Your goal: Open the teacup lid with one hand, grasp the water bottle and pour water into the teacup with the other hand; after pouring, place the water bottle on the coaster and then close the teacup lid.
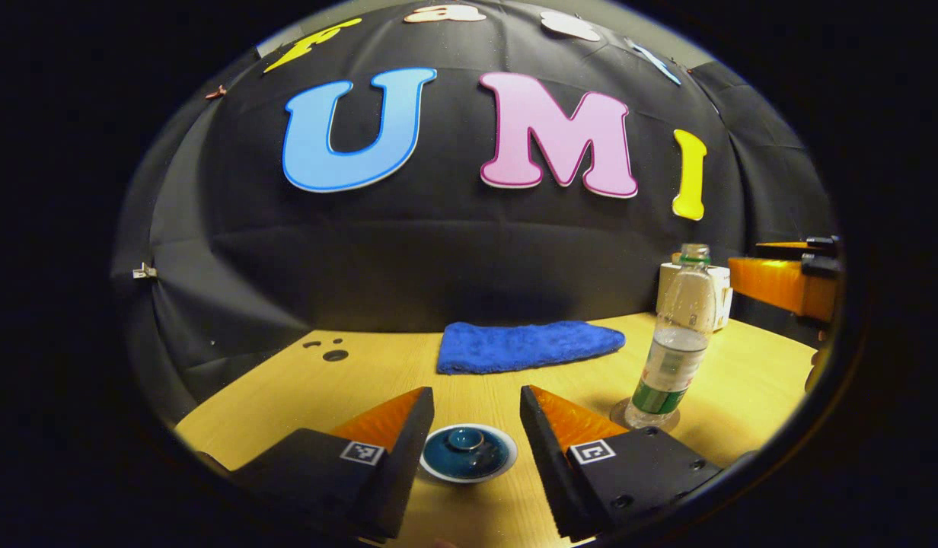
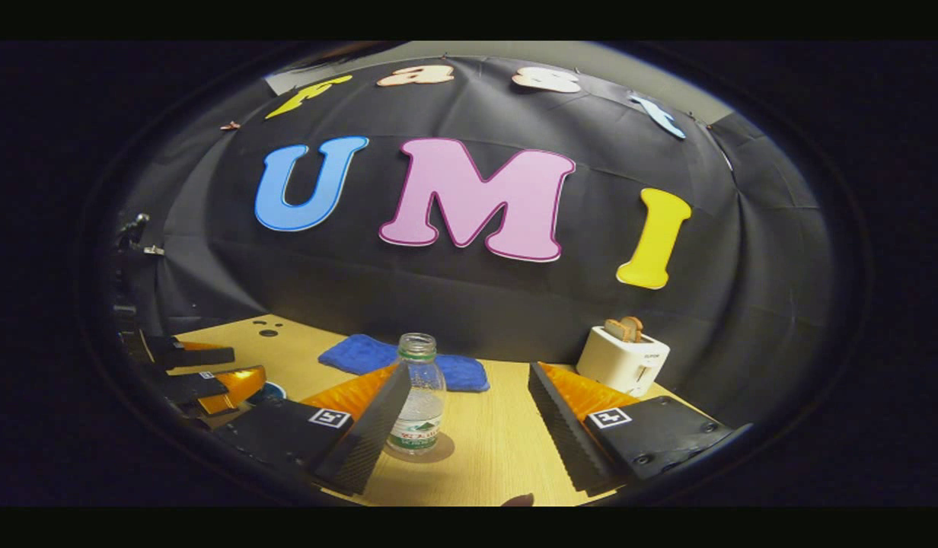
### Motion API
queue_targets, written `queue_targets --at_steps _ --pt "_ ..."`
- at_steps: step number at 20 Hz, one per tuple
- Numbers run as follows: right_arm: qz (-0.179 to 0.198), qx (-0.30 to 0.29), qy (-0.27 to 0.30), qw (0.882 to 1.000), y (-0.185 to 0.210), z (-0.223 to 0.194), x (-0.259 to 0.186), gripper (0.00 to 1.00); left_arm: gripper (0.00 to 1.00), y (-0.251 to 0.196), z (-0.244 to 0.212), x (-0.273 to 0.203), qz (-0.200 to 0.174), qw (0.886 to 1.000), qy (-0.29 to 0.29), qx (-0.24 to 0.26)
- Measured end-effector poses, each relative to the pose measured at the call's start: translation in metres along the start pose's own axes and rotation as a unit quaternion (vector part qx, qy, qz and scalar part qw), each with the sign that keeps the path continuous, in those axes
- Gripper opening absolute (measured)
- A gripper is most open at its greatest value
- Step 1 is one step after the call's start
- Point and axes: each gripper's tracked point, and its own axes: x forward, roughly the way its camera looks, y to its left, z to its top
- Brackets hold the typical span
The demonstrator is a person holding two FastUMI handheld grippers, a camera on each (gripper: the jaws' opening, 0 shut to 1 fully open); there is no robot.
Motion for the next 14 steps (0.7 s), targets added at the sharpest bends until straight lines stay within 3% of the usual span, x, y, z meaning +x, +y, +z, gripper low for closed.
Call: queue_targets --at_steps 5,9,11,12,14 --pt "0.002 -0.006 0.005 1.000 0.003 -0.006 0.003 0.97 0.67 0.009 -0.018 0.016 0.014 1.000 0.015 0.013" --pt "0.002 -0.002 0.011 1.000 0.002 -0.012 0.008 0.97 0.54 0.004 -0.033 0.020 0.010 0.999 0.038 0.012" --pt "0.001 0.000 0.010 1.000 0.003 -0.012 0.009 0.97 0.55 0.004 -0.036 0.021 0.011 0.999 0.041 0.008" --pt "0.000 0.001 0.010 1.000 0.003 -0.012 0.009 0.96 0.44 0.005 -0.038 0.021 0.012 0.999 0.043 0.005" --pt "0.001 0.005 0.011 1.000 0.005 -0.013 0.011 0.97 0.37 0.004 -0.038 0.021 0.012 0.999 0.039 0.003"
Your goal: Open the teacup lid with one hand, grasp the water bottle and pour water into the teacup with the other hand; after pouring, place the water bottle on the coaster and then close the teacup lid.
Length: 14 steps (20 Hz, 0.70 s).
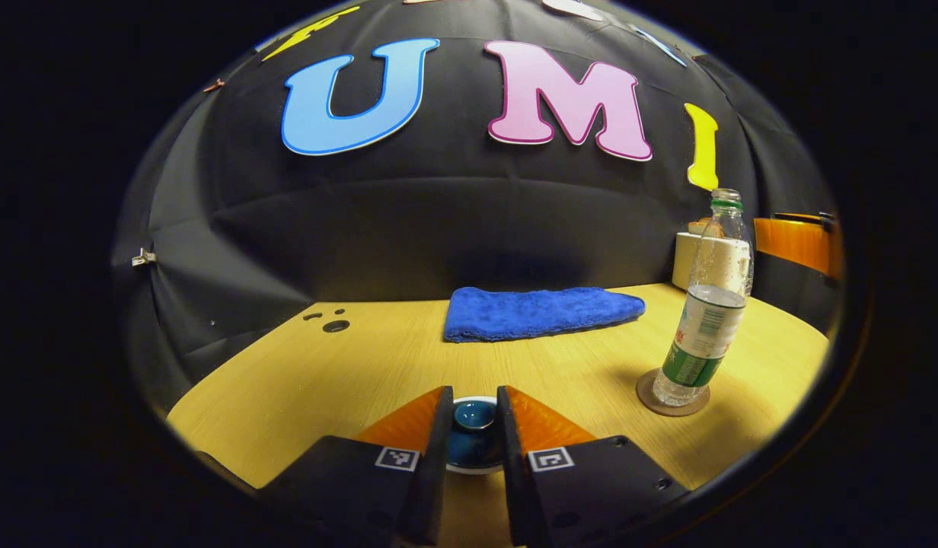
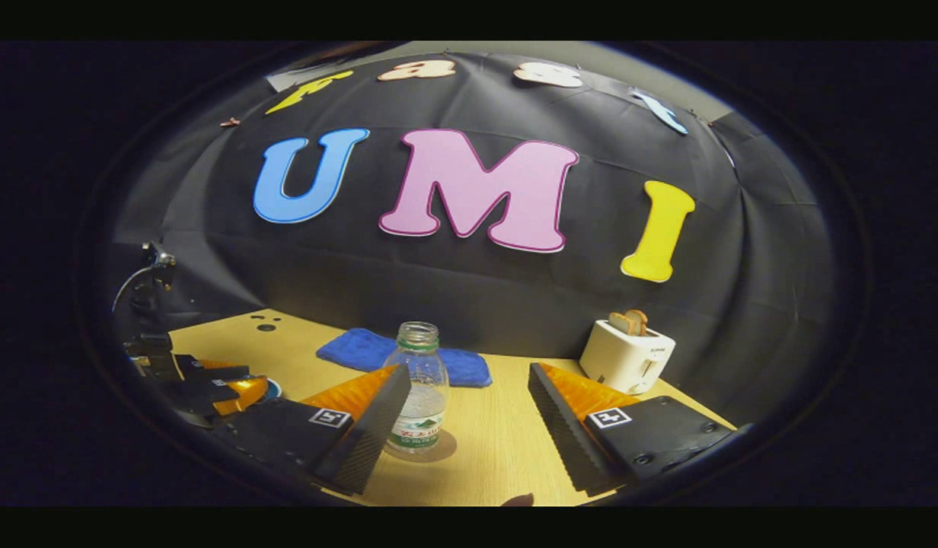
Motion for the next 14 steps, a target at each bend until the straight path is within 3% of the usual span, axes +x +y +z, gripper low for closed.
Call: queue_targets --at_steps 4,7,11,14 --pt "0.004 0.001 0.002 1.000 0.003 -0.002 0.002 0.97 0.29 0.001 0.003 -0.001 -0.002 1.000 -0.009 -0.005" --pt "0.007 0.006 0.004 1.000 0.004 -0.005 0.002 0.97 0.36 0.005 0.018 -0.006 0.007 1.000 -0.029 0.003" --pt "0.019 0.009 0.008 1.000 0.011 -0.012 0.006 0.97 0.29 0.006 0.039 -0.016 0.002 0.999 -0.041 0.005" --pt "0.033 0.022 0.017 0.999 0.021 -0.025 0.014 0.97 0.33 0.014 0.053 -0.028 0.003 0.999 -0.047 0.005"
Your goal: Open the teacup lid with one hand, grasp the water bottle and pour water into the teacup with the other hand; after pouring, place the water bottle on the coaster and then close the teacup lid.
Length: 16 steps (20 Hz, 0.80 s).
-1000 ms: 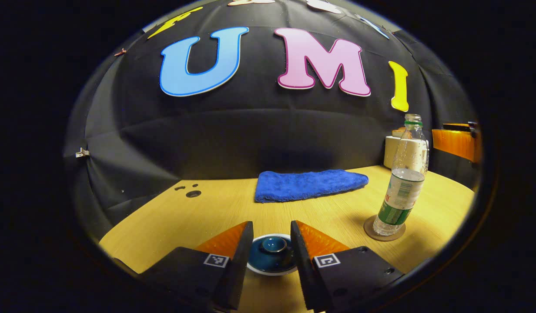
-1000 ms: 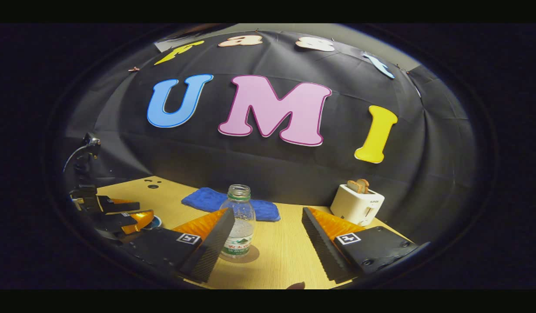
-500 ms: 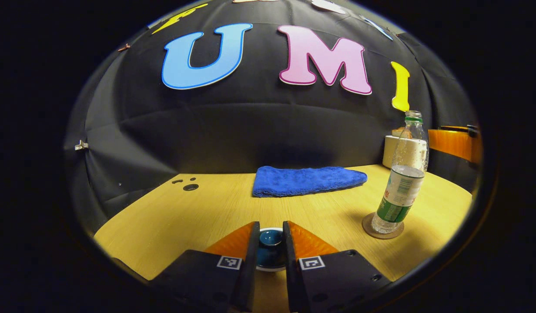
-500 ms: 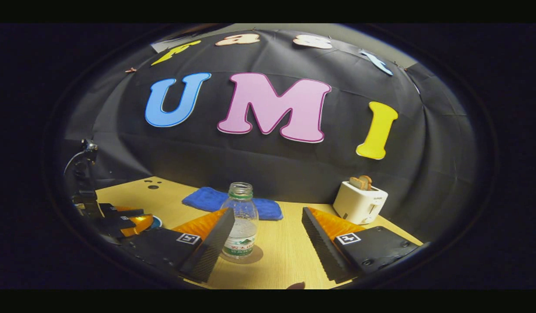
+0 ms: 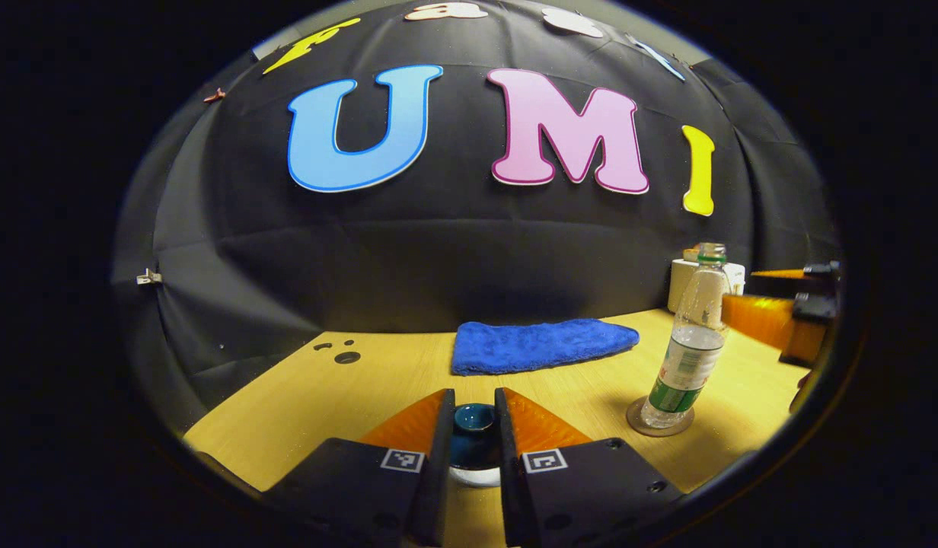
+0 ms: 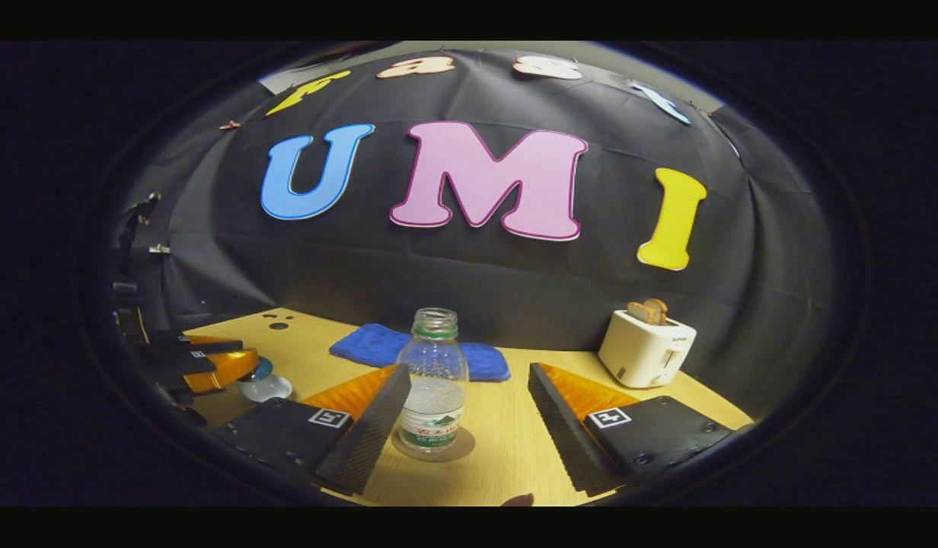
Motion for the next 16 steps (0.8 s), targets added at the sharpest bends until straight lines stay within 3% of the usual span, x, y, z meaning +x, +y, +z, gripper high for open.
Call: queue_targets --at_steps 5,6,7,9,10,16 --pt "0.019 0.012 0.016 1.000 0.016 -0.024 0.014 0.97 0.36 0.023 0.012 -0.022 0.021 1.000 -0.005 -0.008" --pt "0.024 0.012 0.018 0.999 0.020 -0.028 0.016 0.97 0.33 0.025 0.013 -0.024 0.023 1.000 -0.004 -0.009" --pt "0.026 0.011 0.020 0.999 0.023 -0.031 0.018 0.97 0.36 0.028 0.013 -0.026 0.025 1.000 -0.003 -0.009" --pt "0.029 0.011 0.025 0.999 0.026 -0.037 0.022 0.97 0.29 0.030 0.012 -0.028 0.026 1.000 0.000 -0.010" --pt "0.030 0.012 0.026 0.999 0.026 -0.039 0.023 0.97 0.33 0.031 0.011 -0.028 0.026 1.000 0.001 -0.011" --pt "0.031 0.014 0.027 0.999 0.033 -0.049 0.038 0.97 0.32 0.035 0.014 -0.030 0.030 1.000 -0.003 -0.006"
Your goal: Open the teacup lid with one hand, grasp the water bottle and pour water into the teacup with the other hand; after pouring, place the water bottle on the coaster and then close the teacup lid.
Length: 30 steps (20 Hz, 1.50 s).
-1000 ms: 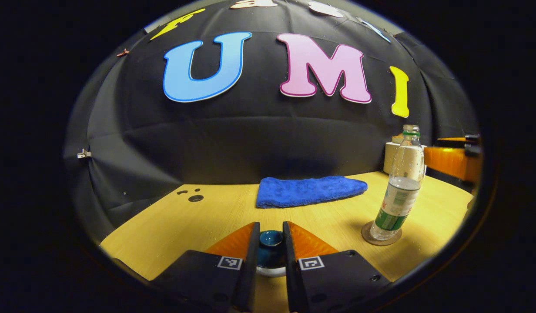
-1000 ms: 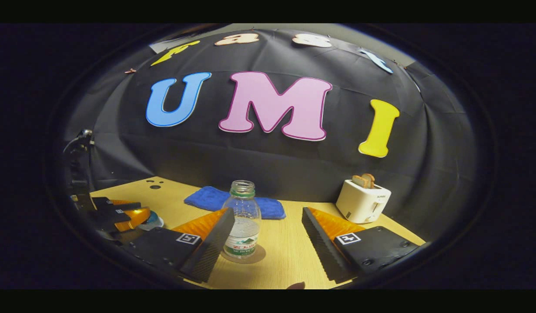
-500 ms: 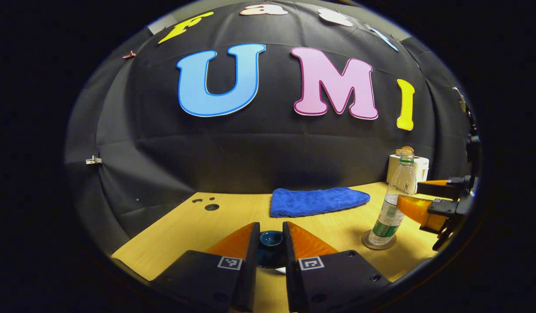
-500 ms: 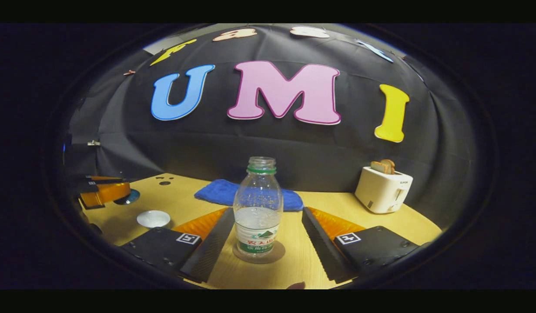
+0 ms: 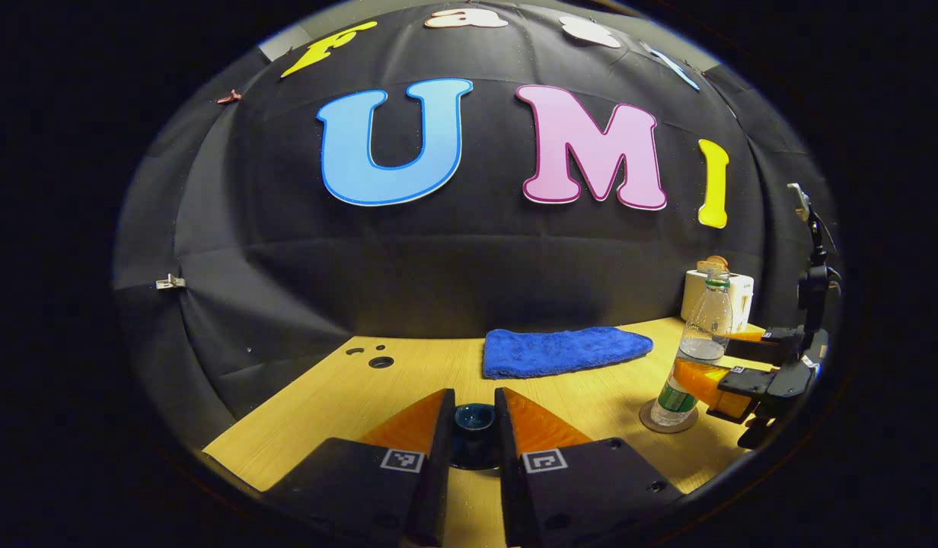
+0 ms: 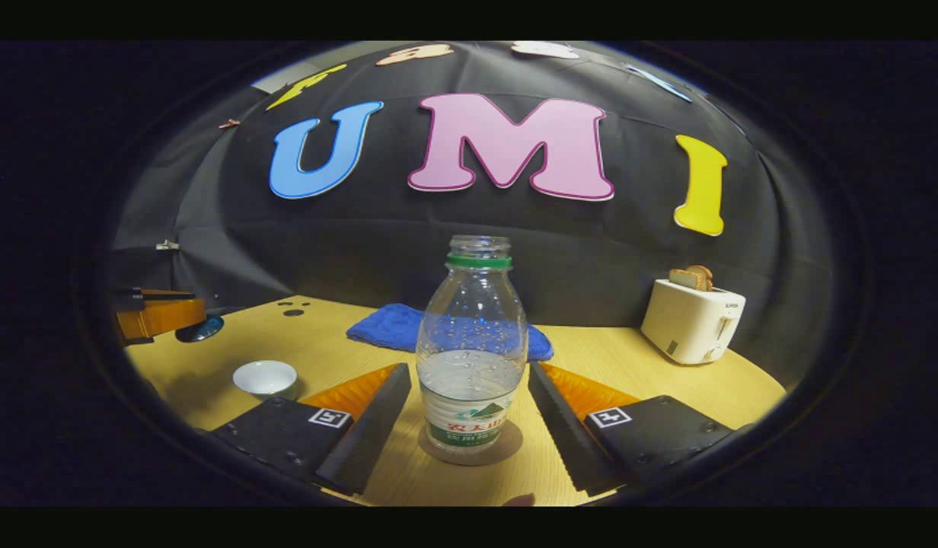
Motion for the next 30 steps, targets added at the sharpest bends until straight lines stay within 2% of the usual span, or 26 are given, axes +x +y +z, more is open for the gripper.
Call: queue_targets --at_steps 1,3,6,8,10,13,18,21,22,26,30 --pt "-0.002 -0.003 0.003 1.000 -0.001 -0.004 0.003 0.97 0.32 0.001 0.000 -0.001 0.001 1.000 0.000 0.001" --pt "0.001 0.003 0.004 1.000 0.000 -0.003 0.003 0.78 0.33 0.004 -0.001 -0.002 0.003 1.000 0.000 0.000" --pt "-0.005 -0.014 -0.004 1.000 0.002 0.009 -0.003 0.75 0.33 0.010 0.001 -0.005 0.008 1.000 -0.001 0.002" --pt "-0.023 -0.065 -0.019 0.997 -0.003 0.025 -0.008 0.75 0.32 0.014 0.004 -0.008 0.011 1.000 -0.003 0.003" --pt "-0.046 -0.152 -0.020 0.987 -0.009 0.034 -0.009 0.75 0.32 0.019 0.008 -0.012 0.013 1.000 -0.006 -0.002" --pt "-0.053 -0.294 -0.020 0.954 -0.004 0.045 -0.006 0.75 0.32 0.032 0.013 -0.020 0.024 1.000 -0.013 -0.012" --pt "-0.036 -0.466 -0.040 0.883 0.032 0.045 0.004 0.74 0.32 0.064 0.010 -0.035 0.051 0.998 -0.013 -0.022" --pt "-0.020 -0.519 -0.038 0.853 0.051 0.032 0.011 0.74 0.29 0.083 0.002 -0.044 0.070 0.997 -0.009 -0.020" --pt "-0.016 -0.534 -0.035 0.845 0.056 0.027 0.012 0.74 0.33 0.088 0.001 -0.047 0.075 0.997 -0.008 -0.020" --pt "-0.003 -0.595 -0.031 0.803 0.071 0.014 0.016 0.74 0.33 0.099 -0.007 -0.054 0.087 0.996 -0.005 -0.033" --pt "0.011 -0.631 -0.027 0.775 0.081 0.004 0.020 0.74 0.33 0.103 -0.011 -0.058 0.090 0.995 -0.003 -0.034"
